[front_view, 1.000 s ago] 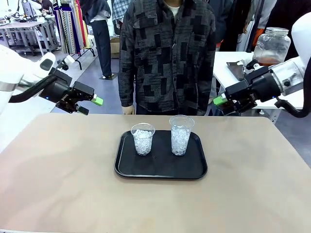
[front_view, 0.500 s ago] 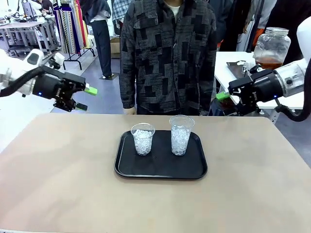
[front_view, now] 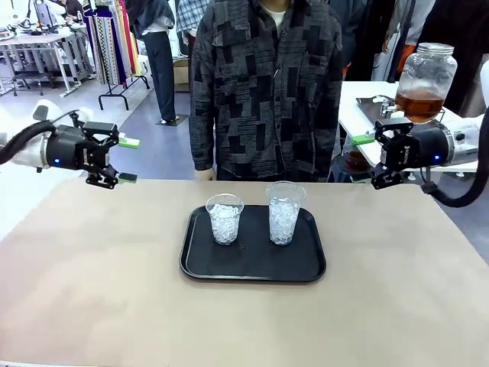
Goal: Pour the drink into the iced cup.
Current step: Pick up the iced cup indicated by the human and present it to them.
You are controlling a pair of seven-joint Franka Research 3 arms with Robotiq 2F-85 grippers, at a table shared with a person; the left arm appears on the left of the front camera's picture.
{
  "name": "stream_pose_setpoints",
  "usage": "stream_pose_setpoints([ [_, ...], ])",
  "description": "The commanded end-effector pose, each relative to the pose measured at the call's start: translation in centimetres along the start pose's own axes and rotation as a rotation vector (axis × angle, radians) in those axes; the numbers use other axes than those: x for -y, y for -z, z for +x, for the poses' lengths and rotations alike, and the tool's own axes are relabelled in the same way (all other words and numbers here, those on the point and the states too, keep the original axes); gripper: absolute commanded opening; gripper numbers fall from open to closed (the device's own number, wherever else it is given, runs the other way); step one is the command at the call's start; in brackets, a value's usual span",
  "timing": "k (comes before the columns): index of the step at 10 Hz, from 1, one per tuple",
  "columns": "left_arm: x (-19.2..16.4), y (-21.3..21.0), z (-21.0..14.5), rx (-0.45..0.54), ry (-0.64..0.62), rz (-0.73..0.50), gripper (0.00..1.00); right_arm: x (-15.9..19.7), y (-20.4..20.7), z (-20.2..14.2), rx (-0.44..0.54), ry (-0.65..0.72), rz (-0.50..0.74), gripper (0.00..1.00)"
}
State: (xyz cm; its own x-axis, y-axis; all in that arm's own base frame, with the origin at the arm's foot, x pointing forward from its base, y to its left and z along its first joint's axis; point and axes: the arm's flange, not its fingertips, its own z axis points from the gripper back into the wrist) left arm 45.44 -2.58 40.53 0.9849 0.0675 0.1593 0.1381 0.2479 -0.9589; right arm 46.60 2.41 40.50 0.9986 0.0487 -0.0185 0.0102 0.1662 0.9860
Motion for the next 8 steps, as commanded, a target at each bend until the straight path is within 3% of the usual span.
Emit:
stream_pose_setpoints([
  [1, -1.0, -0.3, 1.6, -0.026, -0.057, -0.089, 1.00, 0.6, -0.7, 1.7, 0.010, 0.063, 0.082, 1.00],
  [5, -1.9, 0.2, 4.0, -0.089, -0.128, -0.175, 1.00, 1.8, -1.0, 3.1, 0.015, 0.094, 0.116, 1.00],
  [8, -1.1, 0.6, 4.7, -0.106, -0.097, -0.201, 1.00, 1.1, -1.0, 3.7, 0.001, 0.101, 0.093, 1.00],
])
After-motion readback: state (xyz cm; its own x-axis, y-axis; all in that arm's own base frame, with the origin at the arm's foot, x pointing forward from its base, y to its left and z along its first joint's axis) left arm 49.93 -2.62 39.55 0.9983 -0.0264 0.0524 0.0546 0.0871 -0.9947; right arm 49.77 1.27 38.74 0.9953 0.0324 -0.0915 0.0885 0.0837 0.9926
